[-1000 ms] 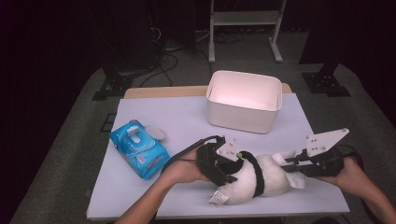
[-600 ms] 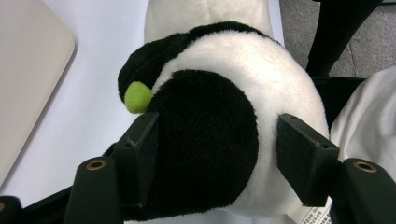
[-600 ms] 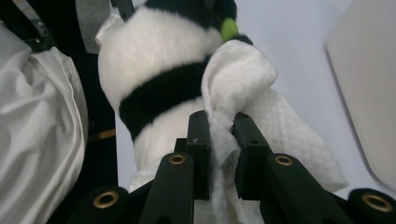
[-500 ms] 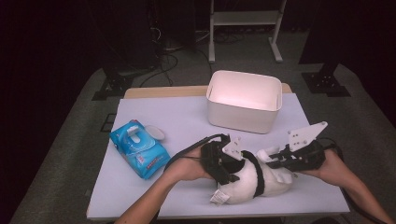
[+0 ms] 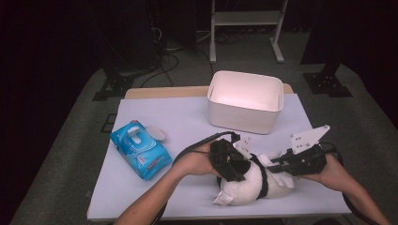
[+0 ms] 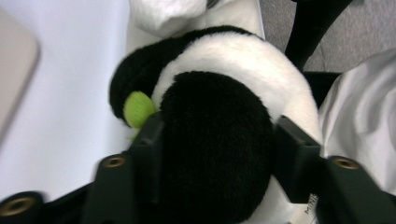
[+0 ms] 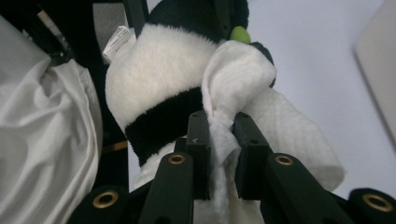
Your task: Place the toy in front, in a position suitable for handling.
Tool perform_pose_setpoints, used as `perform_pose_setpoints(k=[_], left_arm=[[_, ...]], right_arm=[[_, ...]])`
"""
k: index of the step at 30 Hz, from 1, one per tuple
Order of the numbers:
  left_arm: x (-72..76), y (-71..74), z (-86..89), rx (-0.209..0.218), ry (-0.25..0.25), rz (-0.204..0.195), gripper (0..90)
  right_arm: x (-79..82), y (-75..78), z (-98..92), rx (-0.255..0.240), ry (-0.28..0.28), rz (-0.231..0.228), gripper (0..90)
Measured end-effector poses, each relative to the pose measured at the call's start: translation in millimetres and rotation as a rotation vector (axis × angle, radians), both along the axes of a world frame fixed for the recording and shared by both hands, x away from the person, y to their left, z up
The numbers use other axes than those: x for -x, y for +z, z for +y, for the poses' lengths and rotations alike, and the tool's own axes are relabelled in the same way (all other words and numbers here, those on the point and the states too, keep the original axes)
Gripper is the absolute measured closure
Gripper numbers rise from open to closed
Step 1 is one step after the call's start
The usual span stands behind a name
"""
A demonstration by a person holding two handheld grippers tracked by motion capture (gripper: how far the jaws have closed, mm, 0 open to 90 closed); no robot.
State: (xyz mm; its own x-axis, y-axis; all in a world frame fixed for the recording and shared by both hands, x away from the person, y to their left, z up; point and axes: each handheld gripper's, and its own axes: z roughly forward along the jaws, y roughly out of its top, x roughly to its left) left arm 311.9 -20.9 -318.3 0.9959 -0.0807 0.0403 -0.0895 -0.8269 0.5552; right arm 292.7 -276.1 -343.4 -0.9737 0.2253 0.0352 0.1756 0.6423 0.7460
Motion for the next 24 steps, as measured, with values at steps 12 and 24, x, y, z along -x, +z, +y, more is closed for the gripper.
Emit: perform_pose_setpoints(k=[12,24], left_arm=[[-20.2,14.2,0.8,-0.041,0.002,-0.093,49.1],[-7.8,10.2,40.0,0.068,0.102,-0.008,31.5]], right_arm=[[-7.7,-1.1,0.2,-0.064,-0.059,-0.015,77.8],[4.0,-2.7,20.8,-0.002,0.010,-0.011,78.0]])
